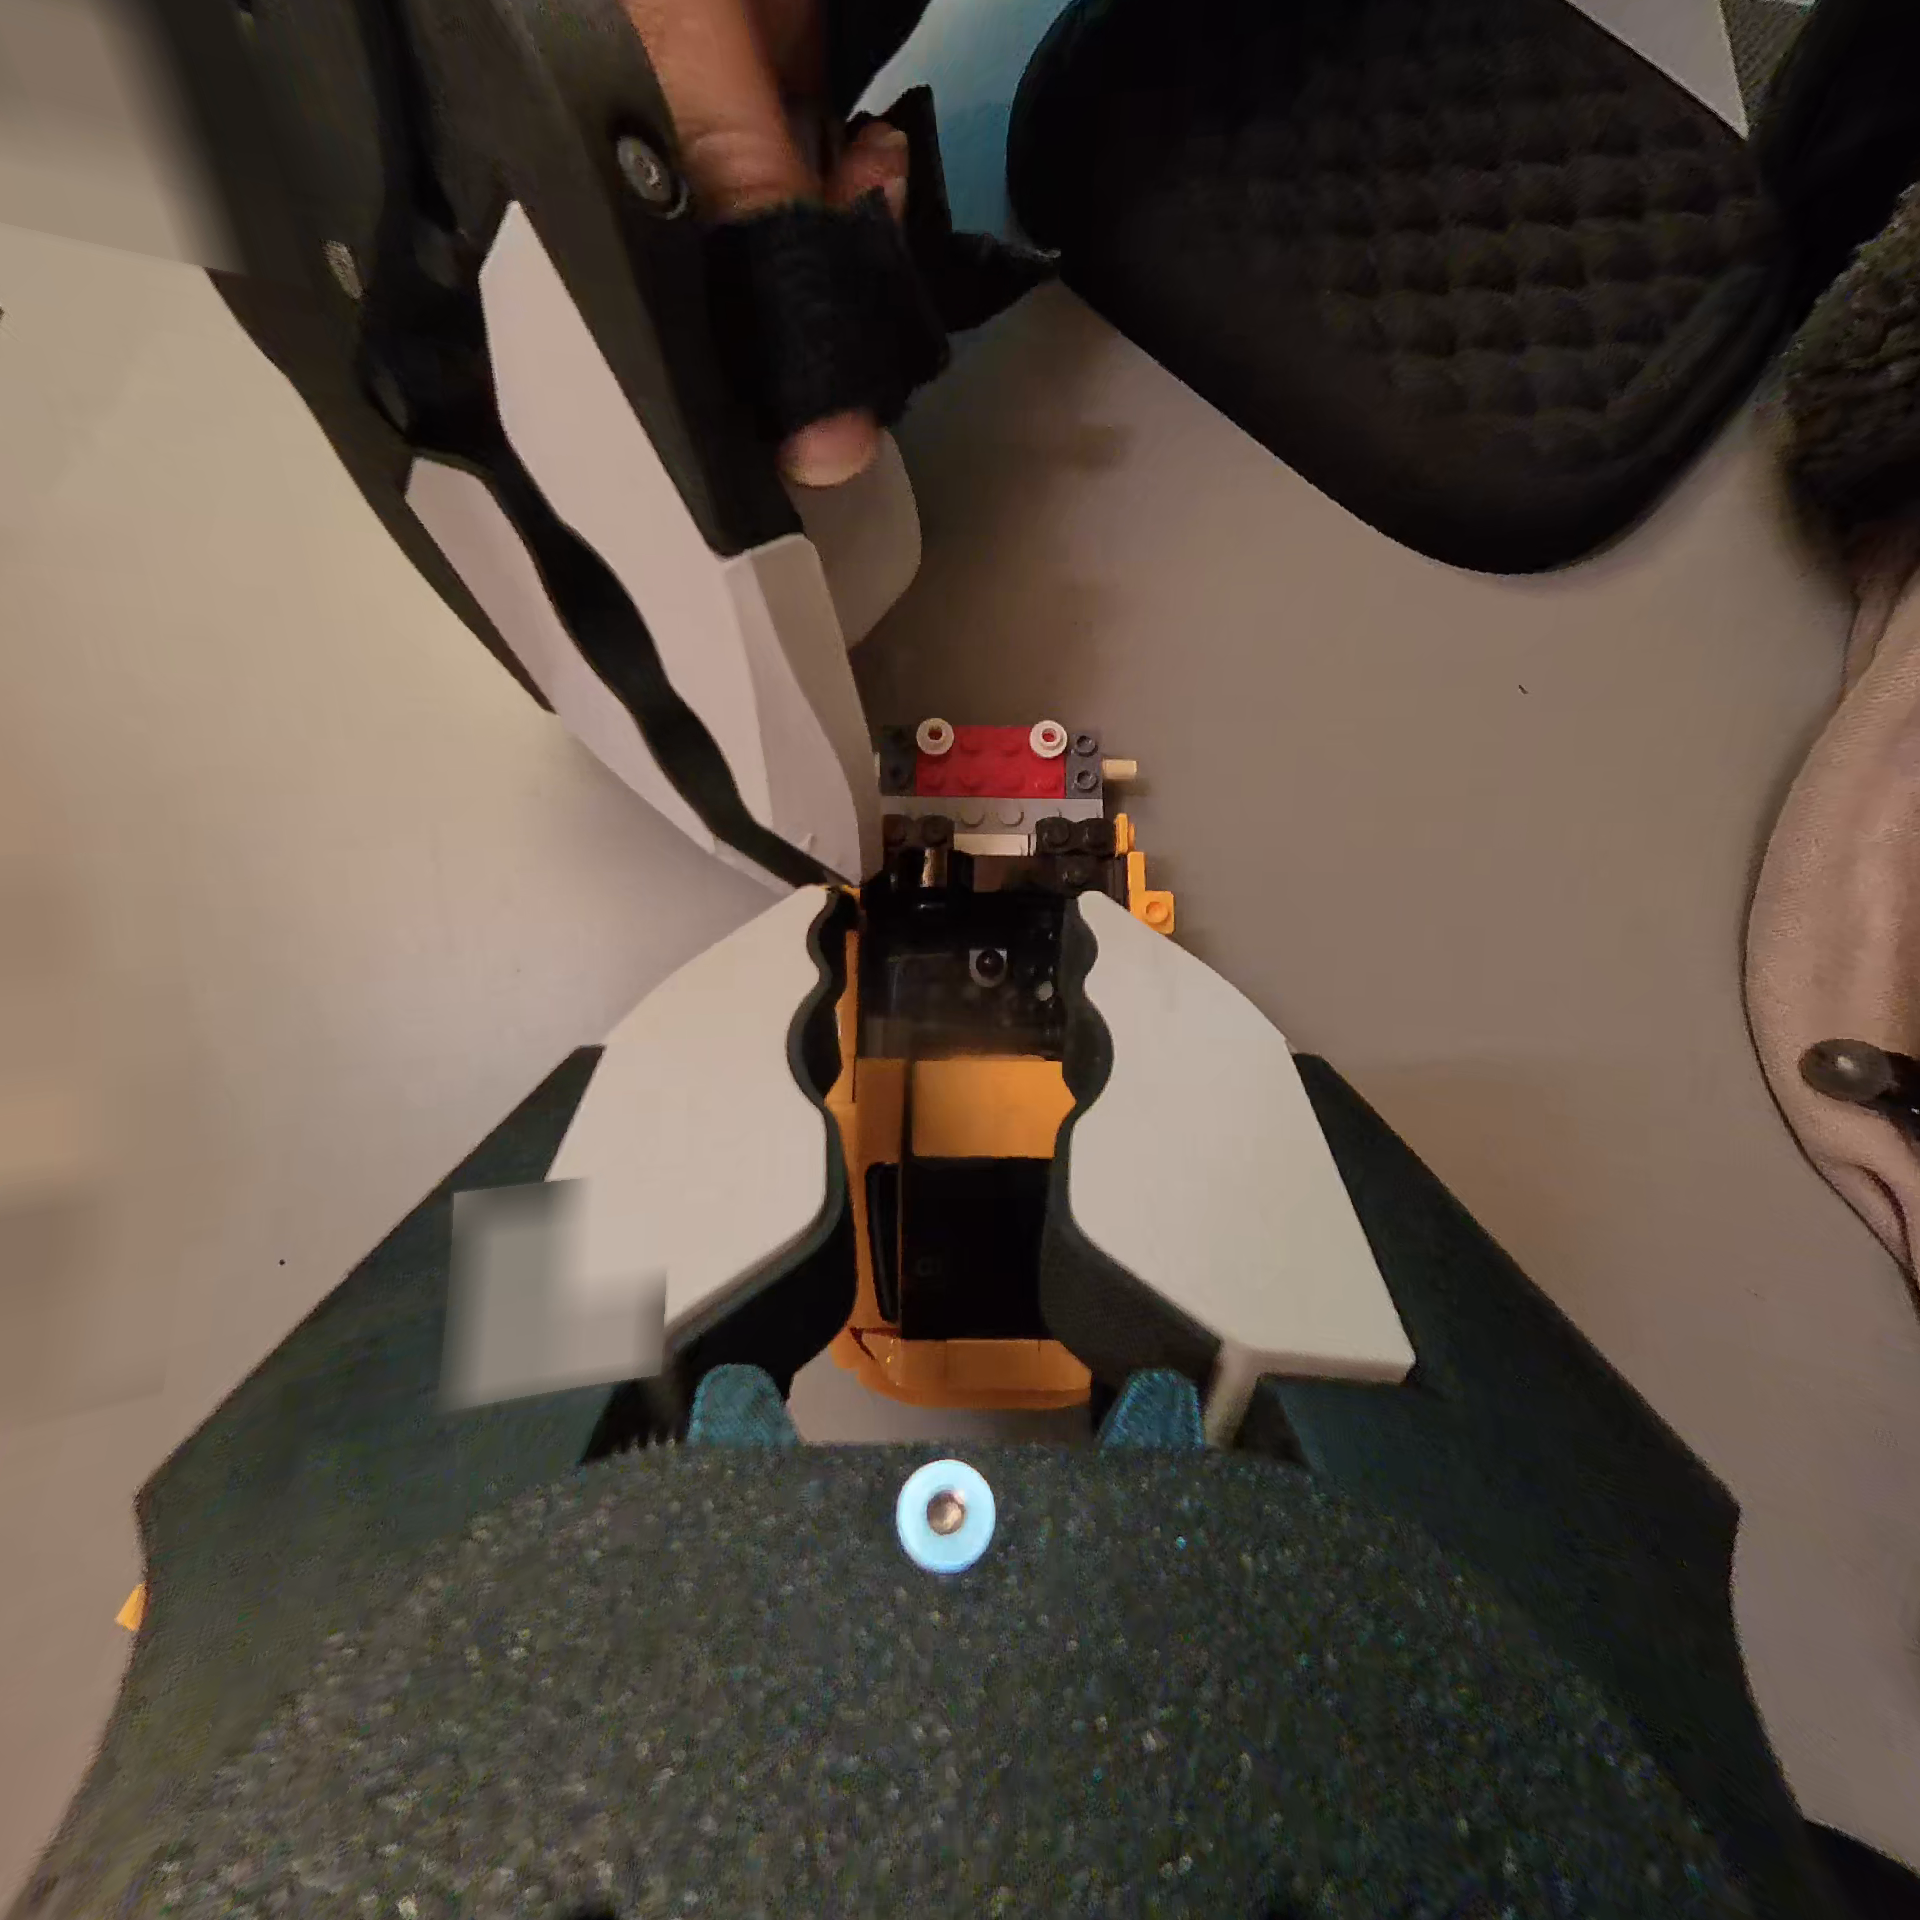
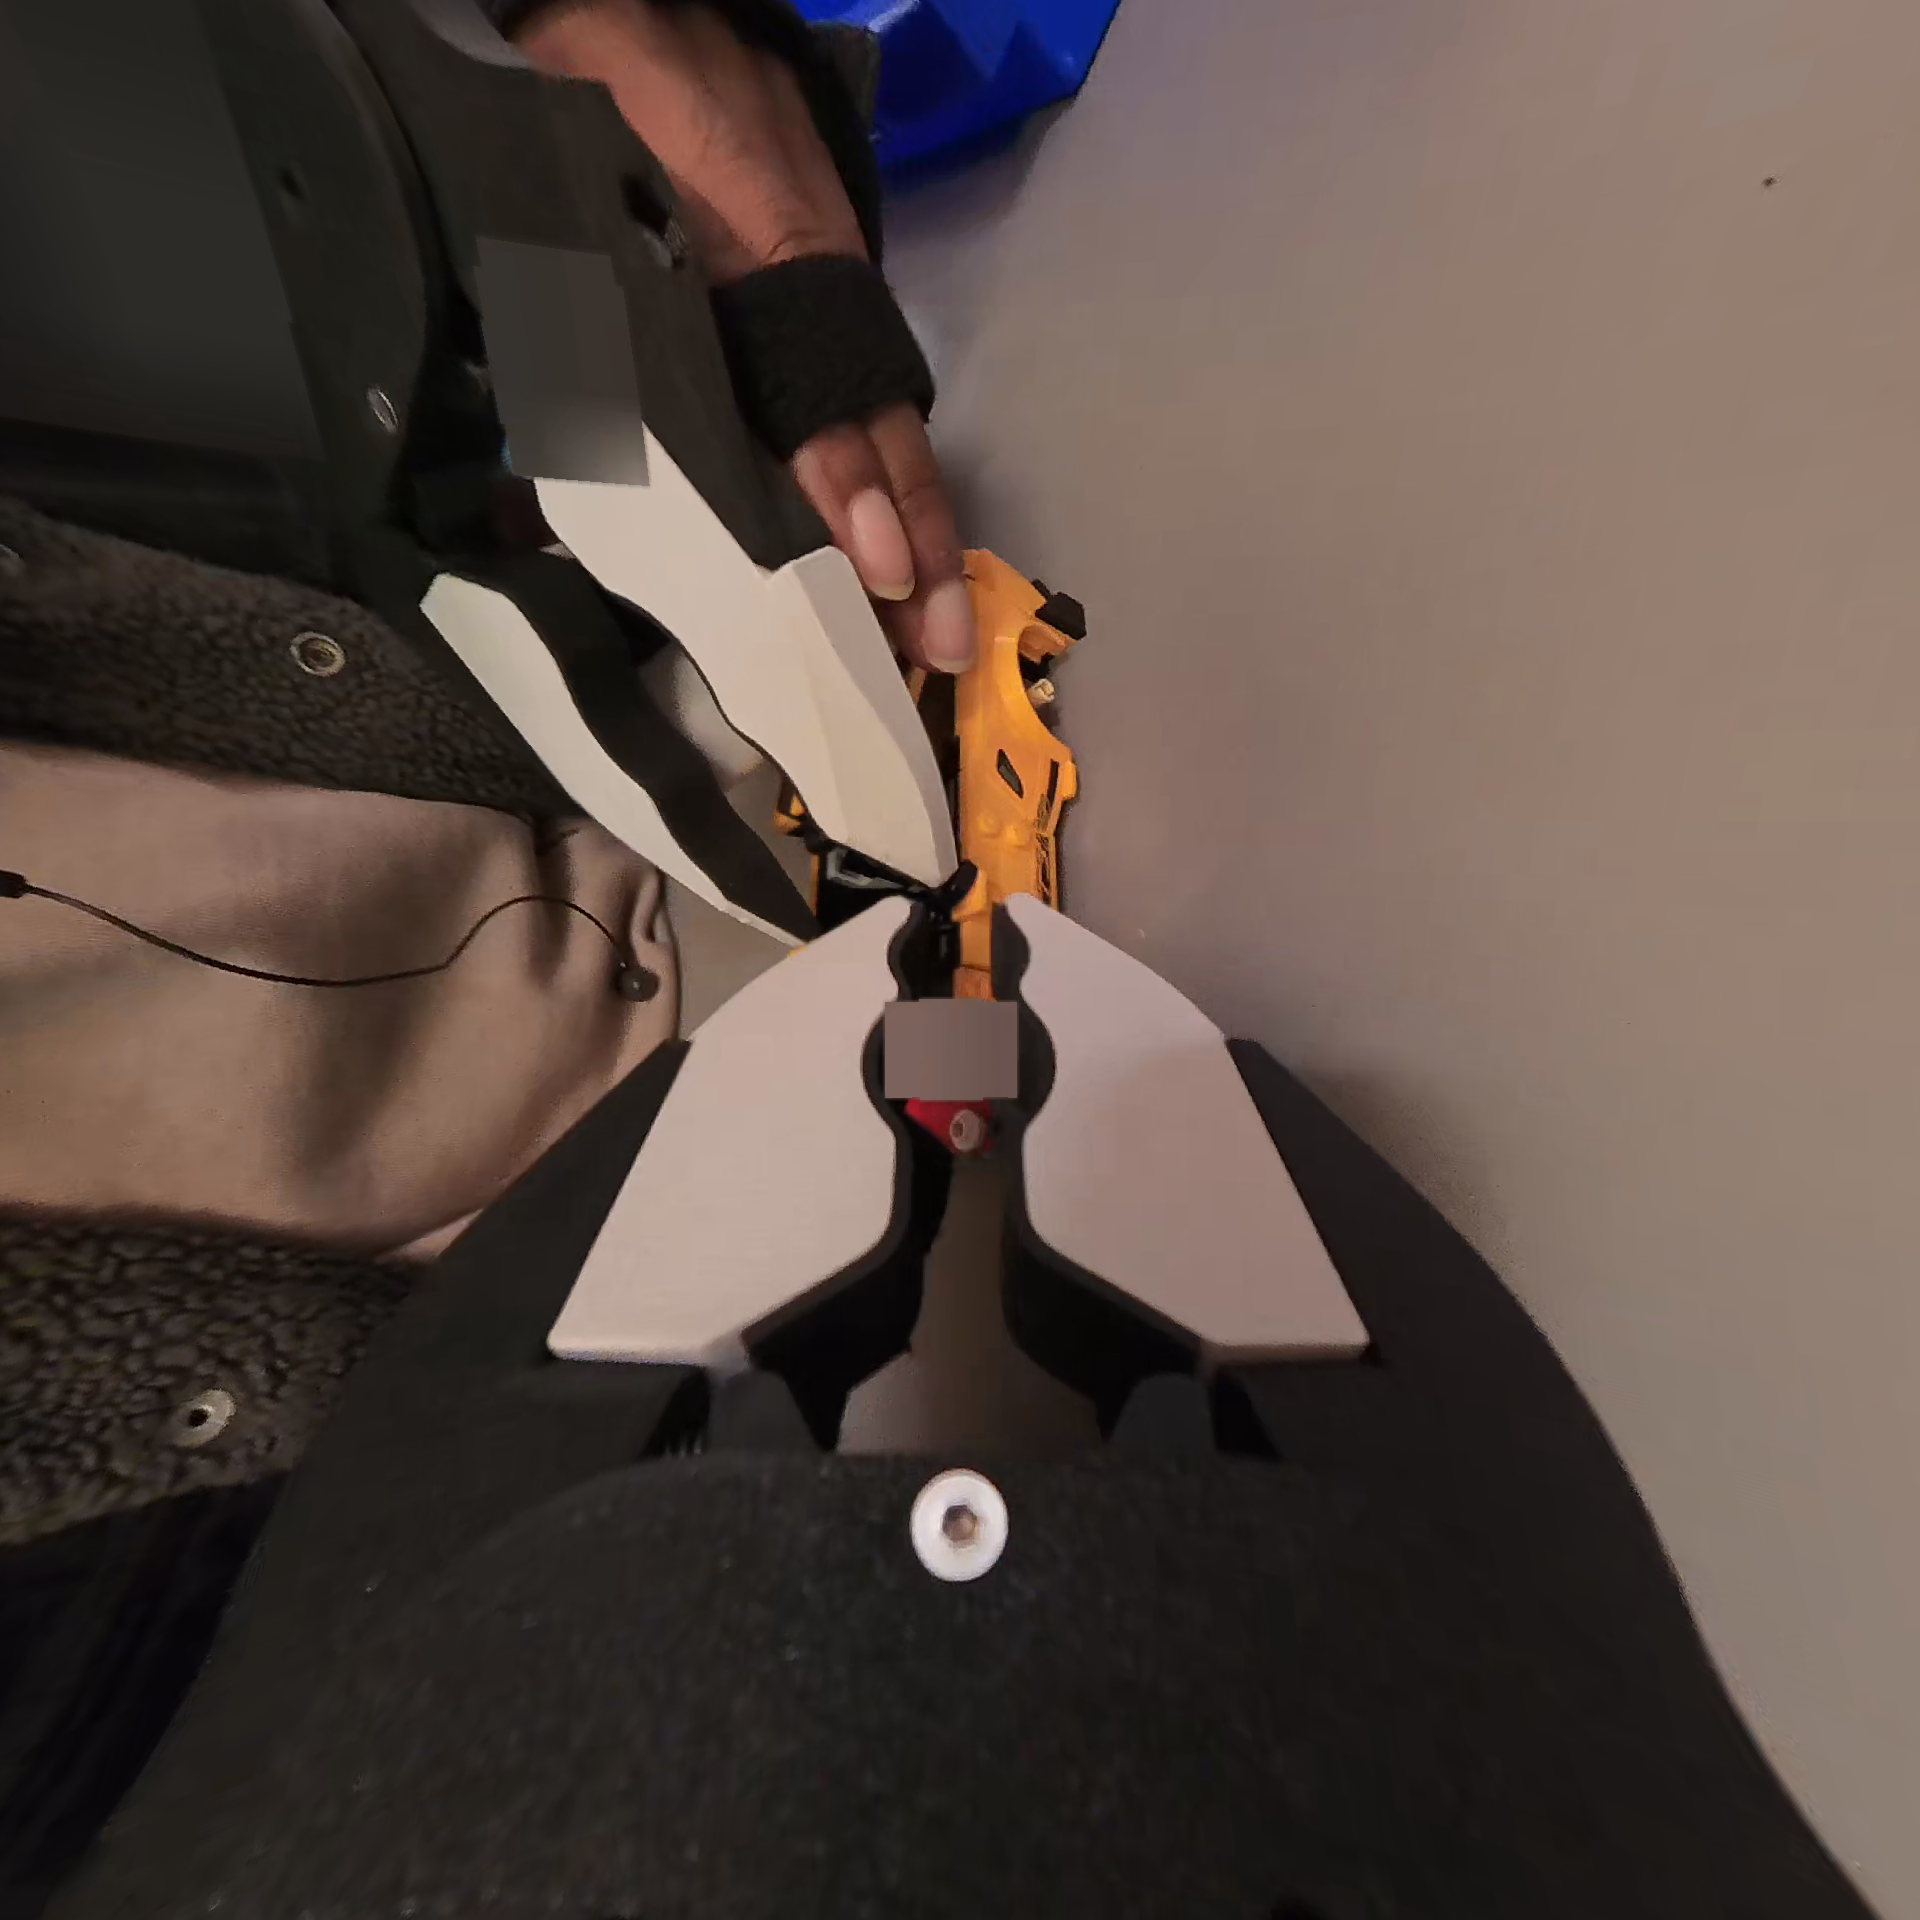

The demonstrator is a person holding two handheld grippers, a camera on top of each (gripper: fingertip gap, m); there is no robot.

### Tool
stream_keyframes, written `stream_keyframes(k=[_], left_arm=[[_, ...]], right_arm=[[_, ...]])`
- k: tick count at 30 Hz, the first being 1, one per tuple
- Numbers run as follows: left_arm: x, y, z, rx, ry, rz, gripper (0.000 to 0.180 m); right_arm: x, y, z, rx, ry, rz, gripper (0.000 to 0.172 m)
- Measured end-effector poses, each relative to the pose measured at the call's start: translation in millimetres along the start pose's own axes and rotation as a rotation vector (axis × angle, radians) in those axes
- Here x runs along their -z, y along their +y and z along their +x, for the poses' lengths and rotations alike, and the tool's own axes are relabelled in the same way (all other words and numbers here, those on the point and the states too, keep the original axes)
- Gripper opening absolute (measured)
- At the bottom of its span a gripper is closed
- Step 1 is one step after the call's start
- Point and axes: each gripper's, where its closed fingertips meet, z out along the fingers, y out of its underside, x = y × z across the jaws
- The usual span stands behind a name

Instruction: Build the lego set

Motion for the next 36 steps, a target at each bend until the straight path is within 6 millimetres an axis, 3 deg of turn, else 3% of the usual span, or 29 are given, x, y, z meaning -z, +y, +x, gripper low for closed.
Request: stream_keyframes(k=[16,36], left_arm=[[-1.8,0.5,-2.8,0.02,-0.021,0.017,0.035],[-4.9,3.4,-1.3,-0.119,-0.096,-0.063,0.023]], right_arm=[[-0.5,-0.6,2.2,-0.043,-0.039,0.013,0.007],[-5.5,5.2,-5.2,0.017,-0.027,0.031,0.006]])
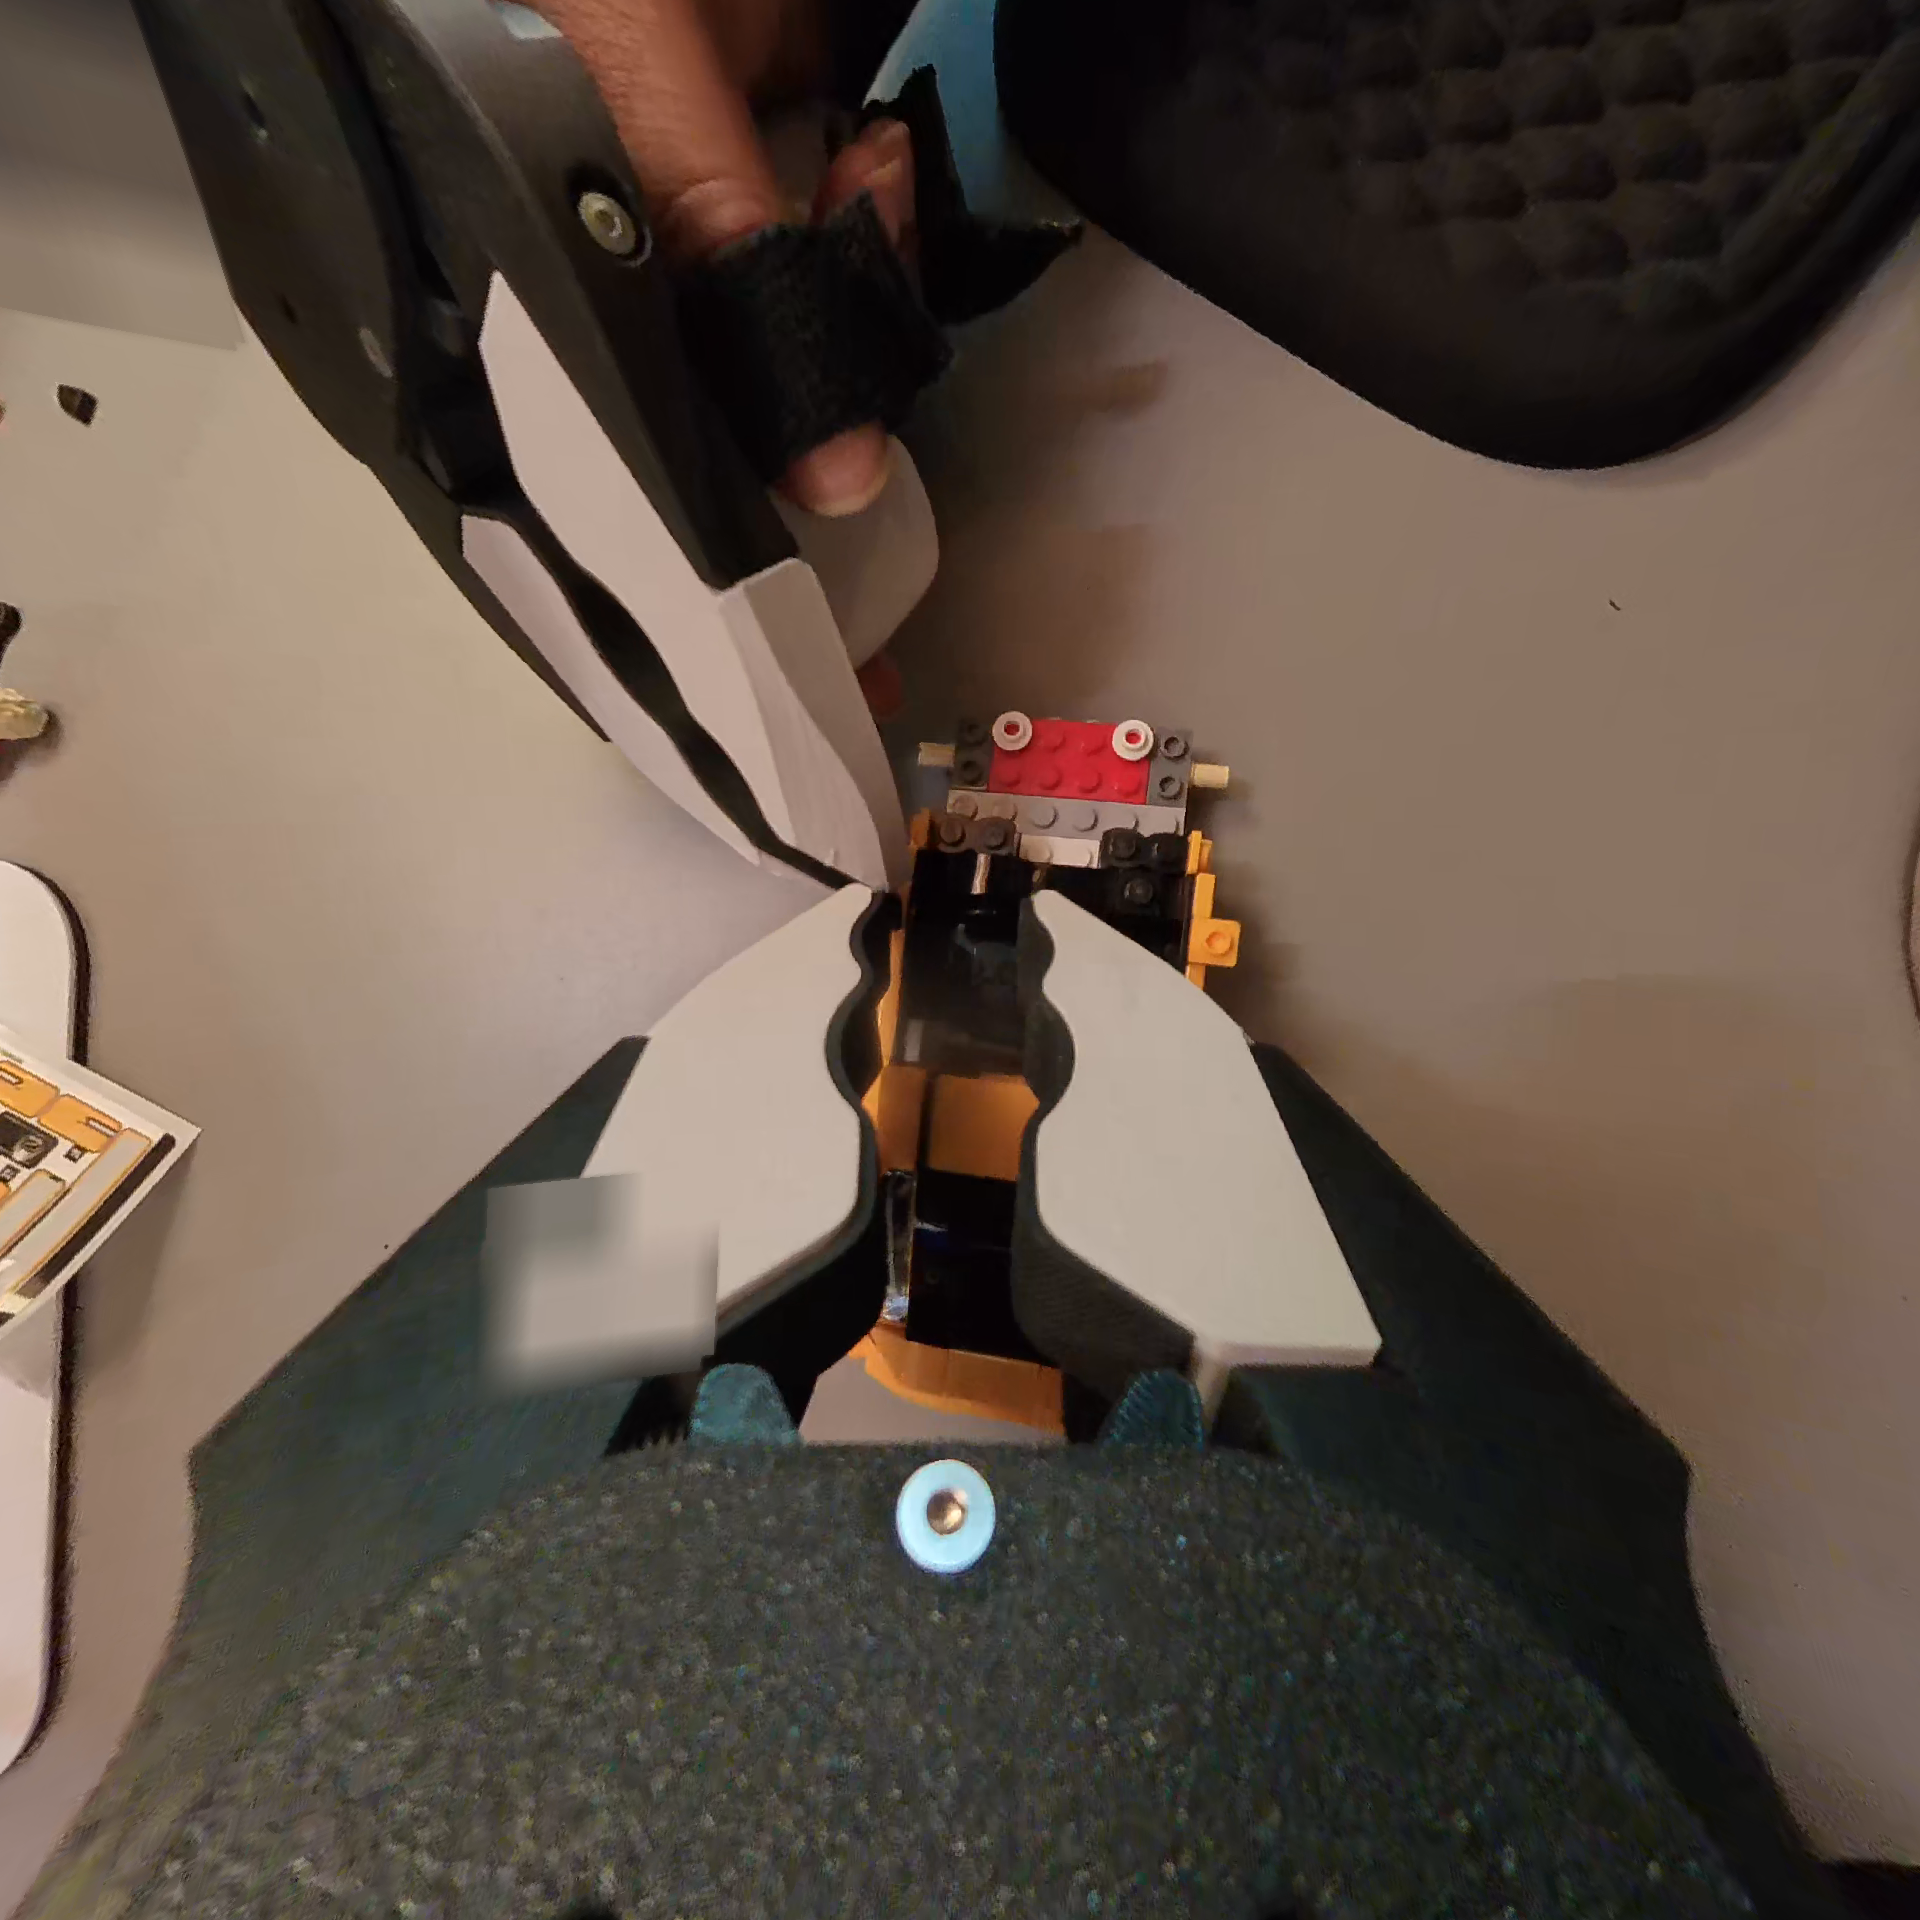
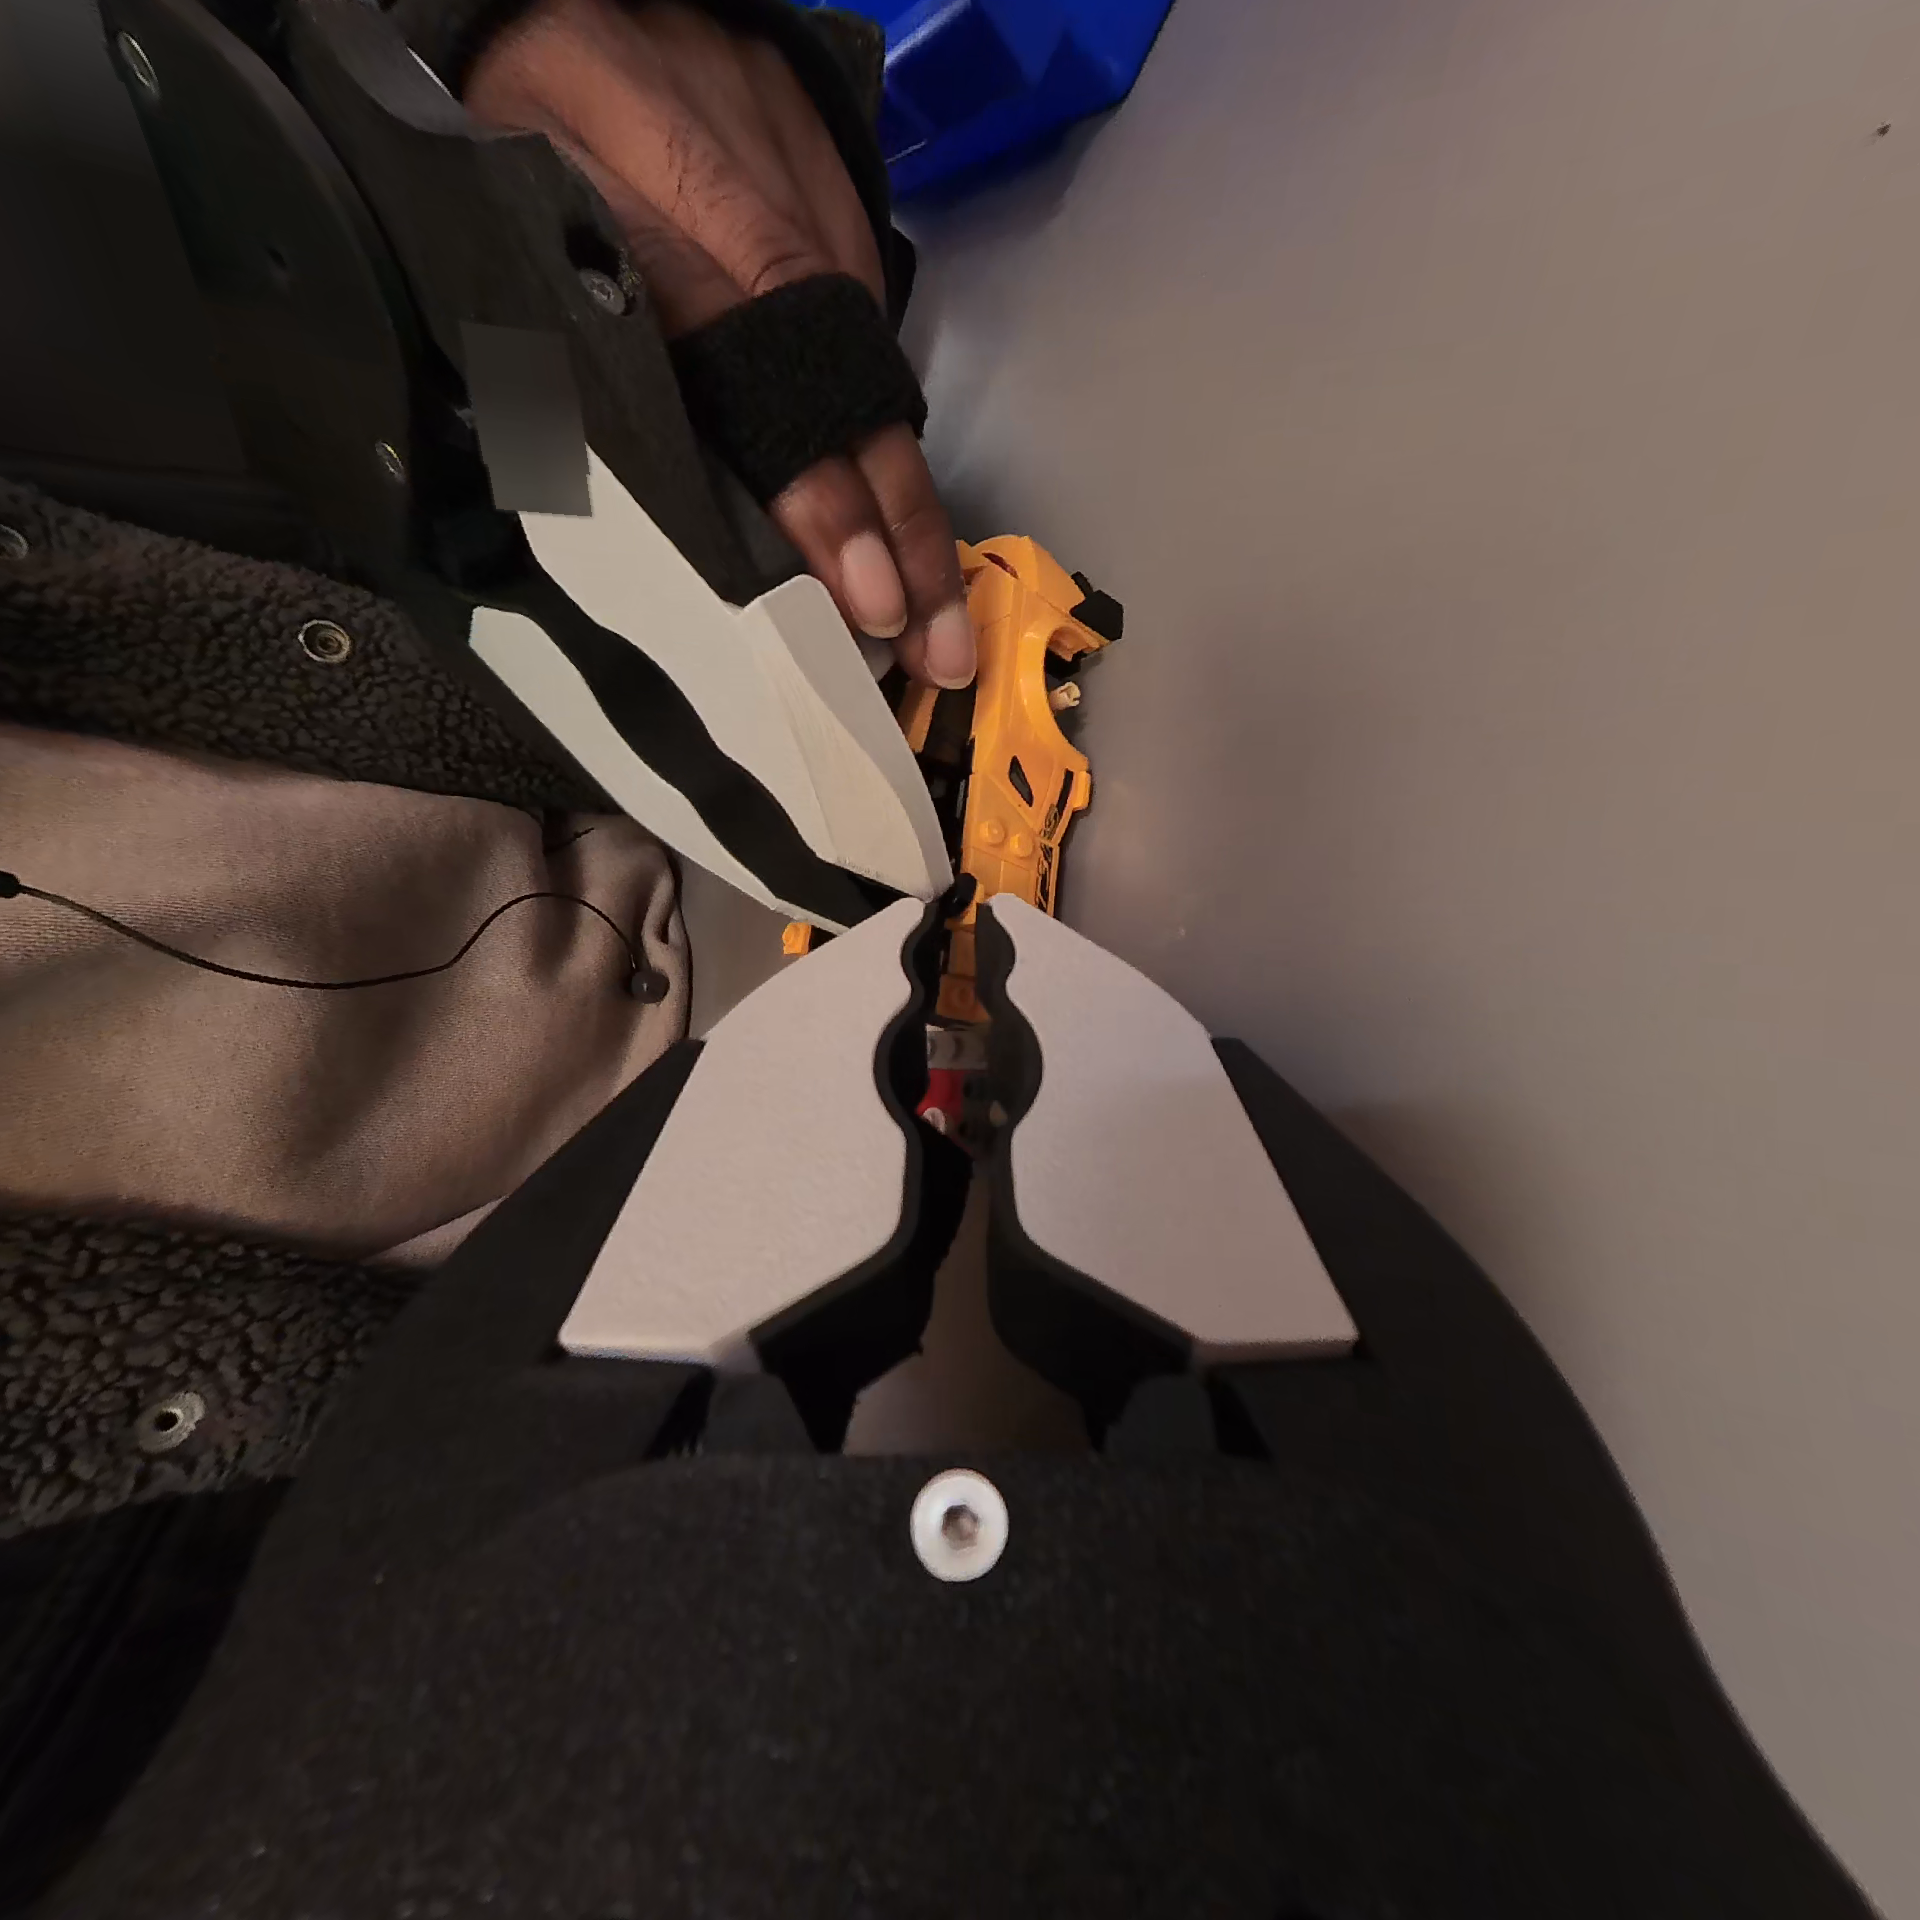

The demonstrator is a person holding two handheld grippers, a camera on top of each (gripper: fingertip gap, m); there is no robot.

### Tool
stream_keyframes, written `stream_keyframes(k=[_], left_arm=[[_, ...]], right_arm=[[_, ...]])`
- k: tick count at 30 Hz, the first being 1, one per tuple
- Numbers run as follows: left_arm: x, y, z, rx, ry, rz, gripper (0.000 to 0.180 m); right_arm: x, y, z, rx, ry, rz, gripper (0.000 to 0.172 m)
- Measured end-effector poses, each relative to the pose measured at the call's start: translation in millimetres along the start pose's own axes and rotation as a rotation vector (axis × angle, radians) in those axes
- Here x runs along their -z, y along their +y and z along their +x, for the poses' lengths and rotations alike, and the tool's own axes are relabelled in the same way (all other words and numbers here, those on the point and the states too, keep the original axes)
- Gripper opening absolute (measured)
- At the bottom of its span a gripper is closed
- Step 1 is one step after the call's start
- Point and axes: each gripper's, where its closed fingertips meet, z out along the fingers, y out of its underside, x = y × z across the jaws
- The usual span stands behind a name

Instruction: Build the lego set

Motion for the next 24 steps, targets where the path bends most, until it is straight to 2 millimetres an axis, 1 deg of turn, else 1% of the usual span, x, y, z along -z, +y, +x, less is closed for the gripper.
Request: stream_keyframes(k=[4,6,9,10,14,17,19,21,24], left_arm=[[0,-2,5,0.0,0.029,0.022,0.025],[1,-2,7,0.018,0.053,0.036,0.027],[3,-6,12,0.06,0.108,0.082,0.036],[4,-8,13,0.076,0.124,0.099,0.036],[7,-10,12,0.084,0.133,0.111,0.038],[13,-13,9,0.101,0.127,0.139,0.043],[20,-10,4,0.119,0.1,0.145,0.051],[26,0,1,0.138,0.076,0.139,0.063],[32,18,6,0.16,0.06,0.124,0.076]], right_arm=[[1,2,-3,-0.006,-0.021,-0.006,0.006],[3,0,-6,-0.022,-0.053,0.009,0.006],[7,-1,-6,-0.019,-0.051,0.006,0.008],[8,-2,-7,-0.018,-0.055,0.007,0.009],[8,-1,-7,-0.023,-0.058,0.015,0.008],[9,-2,-6,-0.033,-0.055,0.017,0.009],[8,-1,-7,-0.043,-0.056,0.004,0.012],[6,1,-7,-0.056,-0.056,-0.023,0.018],[4,2,-7,-0.075,-0.053,-0.061,0.023]])
